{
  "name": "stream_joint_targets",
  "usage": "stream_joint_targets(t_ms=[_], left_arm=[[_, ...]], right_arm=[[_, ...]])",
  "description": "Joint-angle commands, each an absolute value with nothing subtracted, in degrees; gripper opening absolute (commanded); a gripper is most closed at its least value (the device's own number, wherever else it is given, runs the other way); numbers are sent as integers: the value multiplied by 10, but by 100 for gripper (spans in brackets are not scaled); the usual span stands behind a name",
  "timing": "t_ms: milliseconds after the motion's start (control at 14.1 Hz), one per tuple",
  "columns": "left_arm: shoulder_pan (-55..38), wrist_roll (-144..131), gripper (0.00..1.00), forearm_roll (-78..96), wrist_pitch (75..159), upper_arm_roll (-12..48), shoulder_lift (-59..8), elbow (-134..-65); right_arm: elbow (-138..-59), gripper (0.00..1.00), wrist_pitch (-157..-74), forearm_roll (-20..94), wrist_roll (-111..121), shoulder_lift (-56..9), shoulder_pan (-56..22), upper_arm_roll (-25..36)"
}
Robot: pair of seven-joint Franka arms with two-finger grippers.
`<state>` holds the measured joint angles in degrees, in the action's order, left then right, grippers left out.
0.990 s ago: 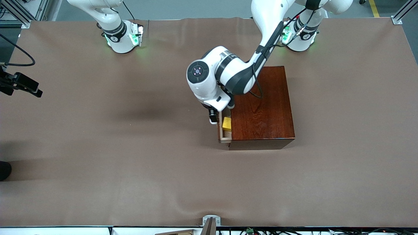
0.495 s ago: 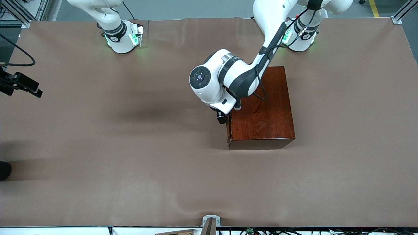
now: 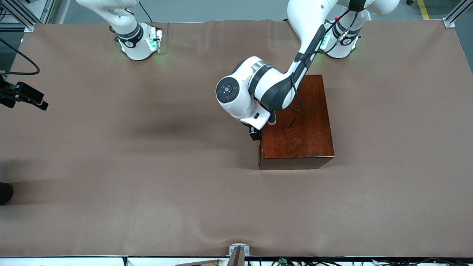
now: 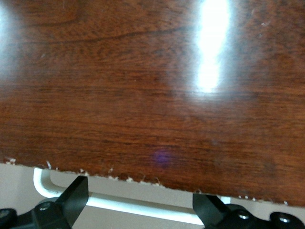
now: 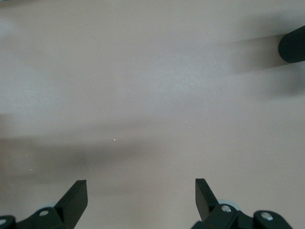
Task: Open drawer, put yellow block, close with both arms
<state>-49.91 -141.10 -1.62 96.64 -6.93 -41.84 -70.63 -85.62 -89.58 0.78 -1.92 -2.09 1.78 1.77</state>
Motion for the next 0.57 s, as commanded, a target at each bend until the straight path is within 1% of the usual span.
stream_joint_targets(t_ms=[0,141,354,495], left_arm=[[-497,-1413,100,-40,943,-92,-391,-718],[-497,-1413,100,-40,947,-92,-379,-715],[-495,-1412,100,-39,968,-98,-343,-715],[-494,-1412,100,-39,976,-120,-326,-715]], right_arm=[[-854,100,-893,5,-24,-16,29,8],[-854,100,-893,5,-24,-16,29,8],[-854,100,-894,5,-23,-16,29,8],[-854,100,-893,5,-23,-16,29,8]])
